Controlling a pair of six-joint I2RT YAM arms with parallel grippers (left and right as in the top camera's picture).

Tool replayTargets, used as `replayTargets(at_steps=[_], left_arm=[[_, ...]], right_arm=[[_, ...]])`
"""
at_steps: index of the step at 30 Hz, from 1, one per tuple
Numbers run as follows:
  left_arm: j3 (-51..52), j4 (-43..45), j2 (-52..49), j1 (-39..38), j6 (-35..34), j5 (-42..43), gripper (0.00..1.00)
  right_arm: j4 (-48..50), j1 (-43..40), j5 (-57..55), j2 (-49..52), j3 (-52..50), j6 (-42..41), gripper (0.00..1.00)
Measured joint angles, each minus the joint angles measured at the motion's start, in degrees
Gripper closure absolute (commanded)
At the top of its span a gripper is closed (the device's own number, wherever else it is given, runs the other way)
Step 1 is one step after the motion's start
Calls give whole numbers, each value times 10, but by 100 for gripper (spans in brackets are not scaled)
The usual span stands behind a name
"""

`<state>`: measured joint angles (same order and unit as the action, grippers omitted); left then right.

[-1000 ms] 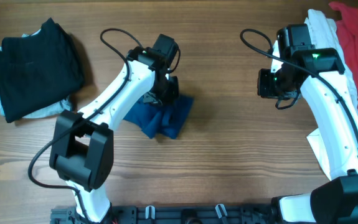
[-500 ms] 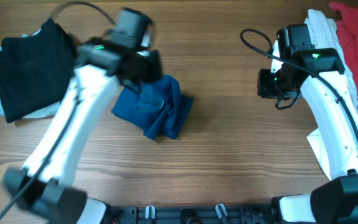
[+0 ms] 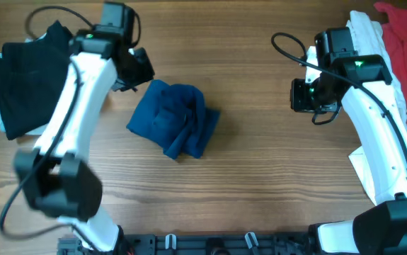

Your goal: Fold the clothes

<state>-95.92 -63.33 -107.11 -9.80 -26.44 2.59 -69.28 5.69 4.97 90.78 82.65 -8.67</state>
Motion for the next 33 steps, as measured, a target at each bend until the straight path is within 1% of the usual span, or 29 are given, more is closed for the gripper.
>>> replayTargets(at_steps=[4,7,10,16,20,24,28,30,33], left_arm=[[3,7,-62,-4,0,77,64],[5,4,-85,-23,0,121,64],[5,-8,-92,-59,1,151,65],[5,-37,-91,-149,29,245,66],[5,-57,-91,-185,52,282,68],[5,-64,-84,-172,70,292,67],[7,-63,-47,-132,79,291,69],[7,-61,-17,-107,81,283,72],[7,-58,31,-61,78,247,74]], right_arm=[[-2,0,2,0,0,0,79],[-2,0,2,0,0,0,79],[-3,0,2,0,0,0,79],[-4,0,2,0,0,0,79],[-4,0,2,0,0,0,79],[-4,0,2,0,0,0,79],[-3,0,2,0,0,0,79],[-3,0,2,0,0,0,79],[-3,0,2,0,0,0,79]])
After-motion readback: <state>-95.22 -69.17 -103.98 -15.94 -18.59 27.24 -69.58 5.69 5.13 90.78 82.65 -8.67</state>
